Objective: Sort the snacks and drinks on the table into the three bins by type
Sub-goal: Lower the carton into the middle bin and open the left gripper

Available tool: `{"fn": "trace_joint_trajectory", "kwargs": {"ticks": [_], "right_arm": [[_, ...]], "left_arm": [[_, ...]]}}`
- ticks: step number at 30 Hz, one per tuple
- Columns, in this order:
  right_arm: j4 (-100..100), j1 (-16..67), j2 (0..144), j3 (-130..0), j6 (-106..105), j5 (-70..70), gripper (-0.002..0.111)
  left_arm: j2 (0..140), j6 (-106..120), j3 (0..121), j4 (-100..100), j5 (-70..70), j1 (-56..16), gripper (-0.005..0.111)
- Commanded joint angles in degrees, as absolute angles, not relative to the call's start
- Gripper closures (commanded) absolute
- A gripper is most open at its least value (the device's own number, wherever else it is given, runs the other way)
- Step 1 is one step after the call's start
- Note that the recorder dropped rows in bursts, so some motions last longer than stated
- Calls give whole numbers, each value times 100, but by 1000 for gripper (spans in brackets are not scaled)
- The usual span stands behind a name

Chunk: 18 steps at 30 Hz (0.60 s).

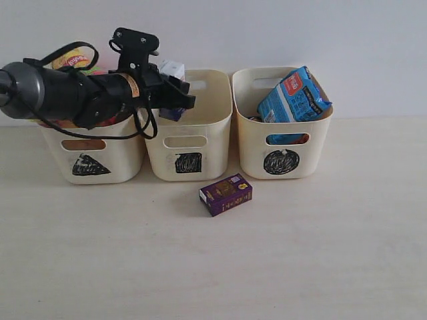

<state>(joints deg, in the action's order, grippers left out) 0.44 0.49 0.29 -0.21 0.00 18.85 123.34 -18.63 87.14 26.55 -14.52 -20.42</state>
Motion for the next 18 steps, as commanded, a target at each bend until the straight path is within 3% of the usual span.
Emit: {"fn": "trace_joint_trajectory", "kwargs": {"ticks": [1, 5, 8, 15, 18], "right_arm": [[31, 54, 0, 0, 0, 1847, 108], [31, 54, 0, 0, 0, 1847, 108], [31, 54, 0, 0, 0, 1847, 108], [31, 54, 0, 0, 0, 1847, 108], [31, 54, 0, 0, 0, 1847, 108]], "left_arm": [[12431, -1841, 8821, 2662, -1650, -2053, 56], [12460, -1841, 8821, 2662, -1638, -2053, 33], [12460, -1864, 8821, 2662, -1627, -2053, 28], [11987, -1890, 8821, 3140, -196, -2065, 34], [11438, -1730, 8656, 3265, 455, -2074, 52]]}}
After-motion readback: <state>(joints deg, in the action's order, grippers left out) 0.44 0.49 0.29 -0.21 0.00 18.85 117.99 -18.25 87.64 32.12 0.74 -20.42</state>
